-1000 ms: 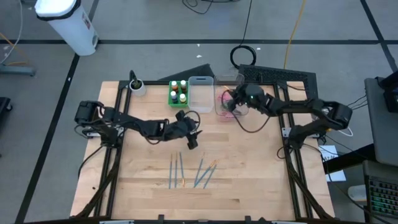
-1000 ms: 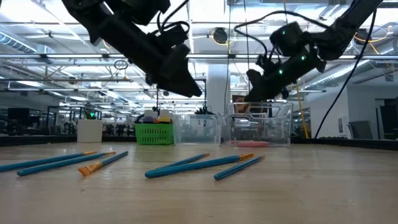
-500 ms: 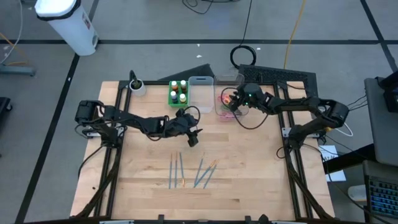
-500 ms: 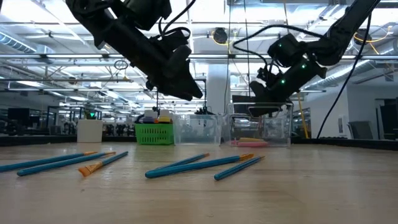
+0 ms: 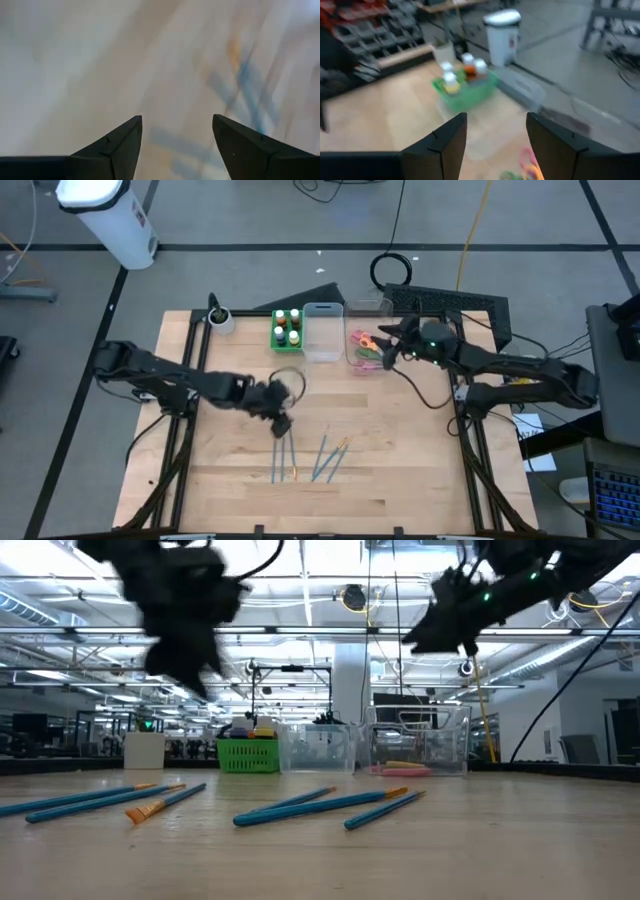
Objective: Pick & Place Paint Supplies
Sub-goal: Put the blue paint brush into the white bin
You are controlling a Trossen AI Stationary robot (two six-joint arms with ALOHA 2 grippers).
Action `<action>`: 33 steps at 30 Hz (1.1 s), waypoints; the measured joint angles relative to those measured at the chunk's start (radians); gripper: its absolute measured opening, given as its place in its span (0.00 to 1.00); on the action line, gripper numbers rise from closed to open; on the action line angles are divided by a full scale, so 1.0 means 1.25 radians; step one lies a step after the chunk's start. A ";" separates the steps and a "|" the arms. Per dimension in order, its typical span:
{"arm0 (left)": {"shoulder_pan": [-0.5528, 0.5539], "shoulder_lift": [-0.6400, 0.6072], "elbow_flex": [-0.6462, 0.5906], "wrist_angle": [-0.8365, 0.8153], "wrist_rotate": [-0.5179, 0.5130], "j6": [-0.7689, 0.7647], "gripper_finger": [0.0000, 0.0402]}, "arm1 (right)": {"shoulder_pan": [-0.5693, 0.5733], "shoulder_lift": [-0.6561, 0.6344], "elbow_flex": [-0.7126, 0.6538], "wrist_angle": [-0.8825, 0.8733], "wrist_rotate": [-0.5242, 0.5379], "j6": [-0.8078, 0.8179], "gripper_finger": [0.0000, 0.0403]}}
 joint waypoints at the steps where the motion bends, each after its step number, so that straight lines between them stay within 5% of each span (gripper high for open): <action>1: -0.022 0.002 0.000 -0.050 0.004 -0.041 0.62 | 0.014 -0.014 0.000 0.005 0.001 0.000 0.48; 9: -0.100 0.089 -0.001 -0.137 -0.096 -0.388 0.62 | 0.117 -0.062 0.000 -0.013 0.001 0.000 0.46; 21: -0.099 0.247 0.004 -0.134 -0.031 -0.541 0.60 | 0.207 -0.063 -0.001 -0.011 0.002 0.050 0.46; 33: -0.115 0.248 0.001 -0.165 -0.065 -0.636 0.21 | 0.309 -0.063 -0.001 -0.013 0.005 0.076 0.46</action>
